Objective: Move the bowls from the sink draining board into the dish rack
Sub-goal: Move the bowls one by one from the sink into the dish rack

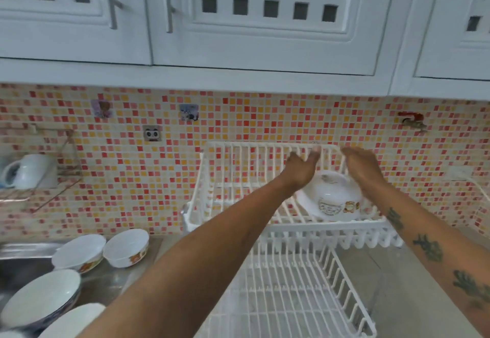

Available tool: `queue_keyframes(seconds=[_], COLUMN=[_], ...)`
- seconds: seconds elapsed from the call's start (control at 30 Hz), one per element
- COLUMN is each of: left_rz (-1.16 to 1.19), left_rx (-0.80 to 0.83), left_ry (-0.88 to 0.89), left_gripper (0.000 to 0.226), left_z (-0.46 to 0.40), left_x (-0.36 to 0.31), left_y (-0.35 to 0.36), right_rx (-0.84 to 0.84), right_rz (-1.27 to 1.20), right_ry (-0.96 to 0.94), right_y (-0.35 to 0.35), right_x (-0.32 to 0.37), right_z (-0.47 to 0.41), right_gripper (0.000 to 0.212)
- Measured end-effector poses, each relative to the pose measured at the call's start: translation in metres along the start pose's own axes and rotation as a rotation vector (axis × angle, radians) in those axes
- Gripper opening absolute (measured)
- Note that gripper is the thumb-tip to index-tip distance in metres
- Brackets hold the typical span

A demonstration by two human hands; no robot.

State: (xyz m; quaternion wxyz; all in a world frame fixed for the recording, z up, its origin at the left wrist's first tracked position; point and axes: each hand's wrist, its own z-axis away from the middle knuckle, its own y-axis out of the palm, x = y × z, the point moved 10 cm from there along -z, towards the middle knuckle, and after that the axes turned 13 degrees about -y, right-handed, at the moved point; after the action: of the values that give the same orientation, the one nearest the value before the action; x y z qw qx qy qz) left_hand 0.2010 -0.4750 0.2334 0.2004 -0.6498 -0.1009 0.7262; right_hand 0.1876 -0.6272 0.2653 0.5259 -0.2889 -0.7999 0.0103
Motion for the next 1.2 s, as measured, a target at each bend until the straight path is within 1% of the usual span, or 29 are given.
queue_keyframes(seconds=[0.07,0.1,0.23,0.3,0.33,0.4,0.47,0.53,0.6,0.67,0.73,0.77,0.8,0.87,0.93,1.0,1.07,1.13,1.2], left_rz=[0.093,0.133,0.266,0.291,0.306,0.351,0.411,0.464,0.515,0.532,0.568,0.584,0.597,0.624,0.634,0.620,0.593,0.614,0.606], left_rx=[-0.061,-0.116,-0.425,-0.561,-0.638,-0.779,-0.854,-0.870,-0.856,-0.855,-0.843,-0.823,-0.797,-0.748,-0.708,-0.668,-0.654,-0.630,-0.590], left_ry=[0.043,0.070,0.202,0.272,0.291,0.271,0.202,0.130,0.051,-0.016,-0.098,-0.145,-0.195,-0.292,-0.370,-0.419,-0.456,-0.525,-0.572], left_gripper=[0.080,0.075,0.056,0.042,0.035,0.036,0.037,0.038,0.040,0.044,0.042,0.042,0.044,0.049,0.053,0.057,0.058,0.056,0.056], left_z=[0.017,0.025,0.058,0.078,0.089,0.106,0.113,0.114,0.114,0.116,0.115,0.111,0.108,0.099,0.091,0.079,0.065,0.052,0.035], left_x=[-0.009,-0.009,0.010,0.026,0.036,0.069,0.112,0.158,0.202,0.242,0.283,0.302,0.319,0.351,0.377,0.405,0.435,0.466,0.490], left_y=[-0.032,-0.052,-0.143,-0.190,-0.214,-0.266,-0.311,-0.348,-0.374,-0.394,-0.409,-0.414,-0.418,-0.424,-0.425,-0.422,-0.415,-0.403,-0.389], right_rx=[-0.007,0.002,0.073,0.106,0.126,0.171,0.207,0.262,0.355,0.451,0.508,0.533,0.566,0.612,0.618,0.622,0.630,0.645,0.677], right_rz=[-0.080,-0.116,-0.276,-0.364,-0.404,-0.490,-0.546,-0.549,-0.547,-0.523,-0.493,-0.469,-0.444,-0.384,-0.355,-0.312,-0.254,-0.210,-0.201], right_ry=[-0.051,-0.066,-0.167,-0.192,-0.204,-0.214,-0.233,-0.241,-0.206,-0.144,-0.109,-0.082,-0.053,0.024,0.134,0.218,0.258,0.295,0.319], right_y=[0.018,0.033,0.119,0.167,0.190,0.233,0.271,0.309,0.350,0.388,0.422,0.437,0.453,0.482,0.506,0.525,0.545,0.565,0.584], right_x=[0.023,0.036,0.103,0.136,0.150,0.175,0.197,0.211,0.219,0.221,0.219,0.213,0.204,0.176,0.138,0.098,0.058,0.020,-0.009], right_z=[-0.003,-0.003,0.010,0.027,0.037,0.061,0.085,0.108,0.127,0.143,0.155,0.160,0.164,0.172,0.178,0.186,0.193,0.198,0.203], right_gripper=[0.043,0.044,0.037,0.039,0.035,0.015,0.014,0.013,0.014,0.022,0.030,0.032,0.029,0.020,0.019,0.013,0.023,0.033,0.044])
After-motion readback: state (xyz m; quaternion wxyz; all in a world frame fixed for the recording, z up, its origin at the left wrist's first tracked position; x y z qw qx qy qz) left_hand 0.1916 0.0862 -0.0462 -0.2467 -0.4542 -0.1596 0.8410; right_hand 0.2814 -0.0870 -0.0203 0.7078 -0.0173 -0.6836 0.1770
